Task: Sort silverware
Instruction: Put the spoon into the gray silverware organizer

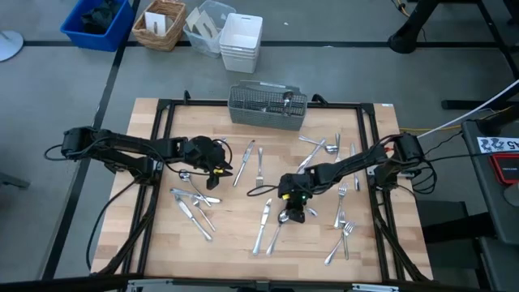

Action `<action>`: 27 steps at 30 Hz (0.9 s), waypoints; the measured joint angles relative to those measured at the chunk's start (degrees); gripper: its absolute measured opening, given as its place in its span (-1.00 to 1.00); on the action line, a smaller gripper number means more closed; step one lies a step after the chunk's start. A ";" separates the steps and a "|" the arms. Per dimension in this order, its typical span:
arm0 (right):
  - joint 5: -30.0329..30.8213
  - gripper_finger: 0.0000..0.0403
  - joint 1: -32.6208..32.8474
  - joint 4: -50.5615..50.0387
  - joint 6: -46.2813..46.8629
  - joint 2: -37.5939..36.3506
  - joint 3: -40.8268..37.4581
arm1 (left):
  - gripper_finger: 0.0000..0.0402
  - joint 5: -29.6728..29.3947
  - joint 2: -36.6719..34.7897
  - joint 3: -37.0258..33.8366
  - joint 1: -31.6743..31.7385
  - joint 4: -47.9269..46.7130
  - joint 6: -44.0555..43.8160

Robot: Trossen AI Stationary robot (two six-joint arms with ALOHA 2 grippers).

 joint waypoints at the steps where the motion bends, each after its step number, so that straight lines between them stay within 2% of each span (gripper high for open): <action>1: 0.41 -0.43 0.17 0.29 0.00 -0.02 0.00 | -0.43 0.00 0.00 0.00 0.00 0.00 -0.02; 10: 1.71 -0.43 0.21 0.79 1.22 1.41 0.00 | -0.43 0.00 0.00 0.00 0.00 0.00 -0.06; 16: -0.80 -0.44 0.10 3.33 1.27 3.46 0.11 | -0.43 0.02 -0.01 0.00 0.00 -0.25 -0.08; 19: -0.96 -0.54 0.08 3.48 1.25 3.54 0.11 | -0.43 0.02 0.00 0.00 0.00 -0.24 -0.08; 25: -2.68 -0.92 0.25 4.17 1.44 3.66 0.11 | -0.43 0.02 0.00 0.00 0.00 -0.20 -0.08; 27: -3.20 -0.94 0.25 4.20 1.46 3.67 0.13 | -0.43 0.03 0.00 0.00 0.00 -0.22 -0.53</action>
